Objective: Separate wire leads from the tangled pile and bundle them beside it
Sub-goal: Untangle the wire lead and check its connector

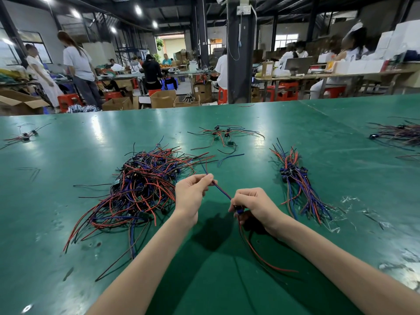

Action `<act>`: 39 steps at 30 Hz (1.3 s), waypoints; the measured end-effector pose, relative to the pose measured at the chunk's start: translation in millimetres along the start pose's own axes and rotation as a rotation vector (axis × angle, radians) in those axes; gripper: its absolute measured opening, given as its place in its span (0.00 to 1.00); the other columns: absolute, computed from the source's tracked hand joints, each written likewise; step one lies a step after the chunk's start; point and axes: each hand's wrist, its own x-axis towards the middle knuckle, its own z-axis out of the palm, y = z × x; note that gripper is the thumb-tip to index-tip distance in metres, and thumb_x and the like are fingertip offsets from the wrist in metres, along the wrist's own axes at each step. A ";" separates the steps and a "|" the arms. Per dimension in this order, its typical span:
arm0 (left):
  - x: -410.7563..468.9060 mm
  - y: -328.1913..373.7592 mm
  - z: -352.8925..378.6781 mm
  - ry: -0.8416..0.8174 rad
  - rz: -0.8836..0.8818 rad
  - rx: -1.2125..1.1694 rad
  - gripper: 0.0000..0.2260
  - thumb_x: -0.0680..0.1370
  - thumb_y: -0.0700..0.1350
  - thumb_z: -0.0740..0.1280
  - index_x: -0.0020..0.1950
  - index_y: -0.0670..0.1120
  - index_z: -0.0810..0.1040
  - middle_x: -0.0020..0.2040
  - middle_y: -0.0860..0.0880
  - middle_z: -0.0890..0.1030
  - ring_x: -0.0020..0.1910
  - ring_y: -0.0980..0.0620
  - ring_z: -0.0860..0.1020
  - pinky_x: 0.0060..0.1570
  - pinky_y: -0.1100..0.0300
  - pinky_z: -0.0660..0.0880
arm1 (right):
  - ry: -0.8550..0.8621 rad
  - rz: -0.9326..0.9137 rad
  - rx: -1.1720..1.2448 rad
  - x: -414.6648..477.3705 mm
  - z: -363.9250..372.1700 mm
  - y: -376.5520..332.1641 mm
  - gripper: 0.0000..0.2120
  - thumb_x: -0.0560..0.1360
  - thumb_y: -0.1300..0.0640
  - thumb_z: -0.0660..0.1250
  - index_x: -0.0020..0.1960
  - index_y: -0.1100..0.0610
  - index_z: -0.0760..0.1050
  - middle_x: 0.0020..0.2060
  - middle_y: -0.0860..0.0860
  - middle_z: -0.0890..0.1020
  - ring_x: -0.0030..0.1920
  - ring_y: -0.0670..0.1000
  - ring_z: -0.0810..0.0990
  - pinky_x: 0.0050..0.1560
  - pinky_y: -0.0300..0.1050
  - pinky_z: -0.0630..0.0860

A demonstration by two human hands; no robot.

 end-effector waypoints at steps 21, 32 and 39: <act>1.5 12.6 -0.6 -0.009 -0.299 -0.306 0.06 0.77 0.38 0.66 0.42 0.37 0.76 0.24 0.50 0.78 0.20 0.61 0.66 0.22 0.71 0.63 | -0.017 -0.027 -0.062 1.9 -3.1 3.7 0.16 0.71 0.69 0.61 0.26 0.60 0.75 0.24 0.56 0.75 0.21 0.50 0.69 0.20 0.36 0.66; 5.7 -7.9 -12.1 0.095 0.476 0.618 0.06 0.74 0.44 0.72 0.39 0.46 0.78 0.33 0.56 0.79 0.34 0.58 0.78 0.40 0.67 0.73 | -0.046 -0.017 -0.120 0.2 -2.6 4.3 0.08 0.62 0.58 0.63 0.25 0.57 0.76 0.21 0.49 0.72 0.20 0.48 0.65 0.22 0.34 0.61; 16.7 -4.6 -13.2 0.161 0.092 0.125 0.07 0.71 0.41 0.74 0.37 0.45 0.78 0.33 0.50 0.78 0.30 0.57 0.72 0.35 0.66 0.72 | -0.035 -0.015 -0.118 1.7 -3.4 4.6 0.07 0.61 0.58 0.64 0.26 0.57 0.76 0.21 0.50 0.71 0.20 0.48 0.65 0.22 0.34 0.62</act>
